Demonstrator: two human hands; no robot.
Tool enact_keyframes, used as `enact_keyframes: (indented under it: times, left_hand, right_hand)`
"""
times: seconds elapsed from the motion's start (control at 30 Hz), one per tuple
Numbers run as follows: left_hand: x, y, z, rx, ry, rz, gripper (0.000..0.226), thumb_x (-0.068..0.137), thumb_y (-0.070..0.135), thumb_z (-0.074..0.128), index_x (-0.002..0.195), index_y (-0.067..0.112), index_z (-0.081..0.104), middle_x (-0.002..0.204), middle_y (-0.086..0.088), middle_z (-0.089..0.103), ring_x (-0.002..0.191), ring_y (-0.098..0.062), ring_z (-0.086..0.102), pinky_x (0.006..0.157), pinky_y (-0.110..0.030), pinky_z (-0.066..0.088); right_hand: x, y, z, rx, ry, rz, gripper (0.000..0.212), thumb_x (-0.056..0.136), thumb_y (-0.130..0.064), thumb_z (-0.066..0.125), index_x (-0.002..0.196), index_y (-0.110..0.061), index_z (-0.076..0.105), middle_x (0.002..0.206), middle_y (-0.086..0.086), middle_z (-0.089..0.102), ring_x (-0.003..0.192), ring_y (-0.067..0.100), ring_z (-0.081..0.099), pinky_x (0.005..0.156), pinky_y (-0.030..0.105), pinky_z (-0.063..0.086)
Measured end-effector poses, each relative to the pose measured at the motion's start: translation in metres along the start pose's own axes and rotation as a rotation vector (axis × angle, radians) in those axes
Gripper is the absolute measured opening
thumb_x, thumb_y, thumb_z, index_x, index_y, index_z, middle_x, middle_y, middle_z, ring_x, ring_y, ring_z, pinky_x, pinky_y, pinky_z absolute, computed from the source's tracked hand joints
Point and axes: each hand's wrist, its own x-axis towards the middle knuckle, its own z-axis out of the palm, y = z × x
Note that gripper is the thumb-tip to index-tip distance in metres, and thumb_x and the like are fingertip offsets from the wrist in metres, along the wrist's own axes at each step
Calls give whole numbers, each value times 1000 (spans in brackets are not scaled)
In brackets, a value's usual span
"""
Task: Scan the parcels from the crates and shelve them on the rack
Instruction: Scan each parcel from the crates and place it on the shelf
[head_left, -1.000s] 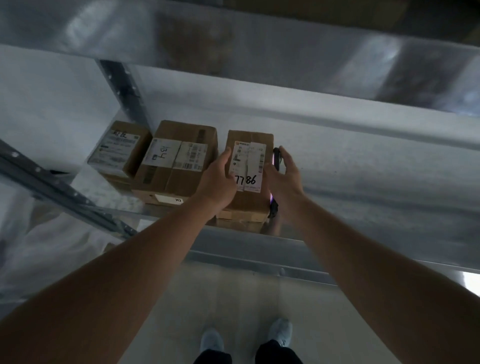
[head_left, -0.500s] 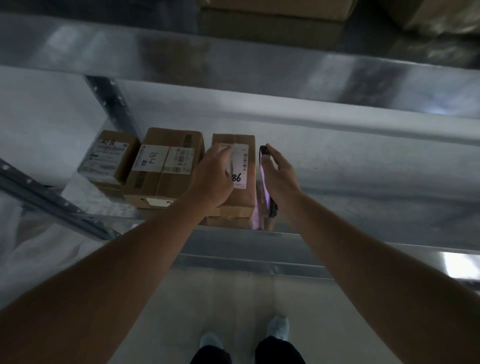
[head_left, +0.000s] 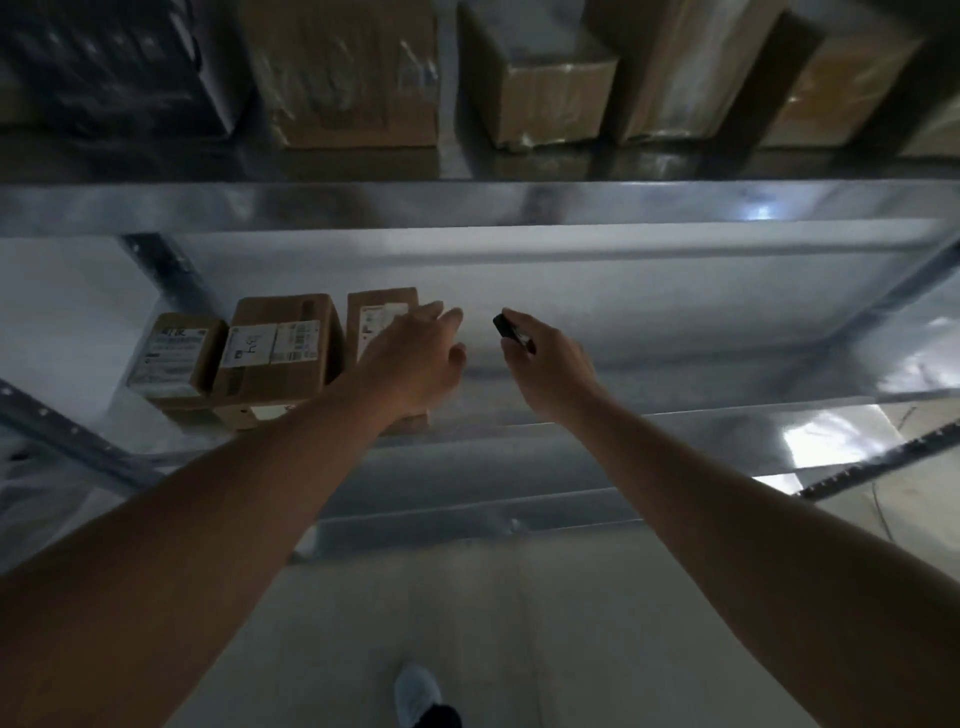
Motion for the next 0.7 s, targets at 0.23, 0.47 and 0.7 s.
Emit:
enact_keyframes:
  times: [0.23, 0.47, 0.7]
  left_hand:
    - [-31, 120, -10, 67, 11, 91, 52, 107, 35, 49, 153, 12, 47, 159, -14, 44, 139, -37, 49, 110, -51, 46]
    - [-73, 268, -10, 90, 30, 223, 46, 107, 37, 47, 143, 9, 54, 149, -14, 52, 130, -37, 53, 107, -49, 47]
    - [-97, 431, -10, 127, 68, 430, 50, 106, 44, 44, 143, 12, 54, 149, -11, 53, 132, -33, 53, 108, -50, 46]
  right_hand:
    - [-80, 55, -94, -168, 82, 17, 51, 110, -45, 45, 160, -46, 38, 147, 4, 63, 118, 38, 63, 105, 50, 51]
    - [-182, 136, -203, -256, 220, 45, 50, 110, -45, 44, 160, -47, 38, 149, 6, 60, 123, 40, 60, 100, 46, 46]
    - [-281, 215, -313, -268, 397, 143, 49, 109, -45, 45, 158, -47, 41, 147, 7, 61, 124, 41, 58, 98, 46, 43]
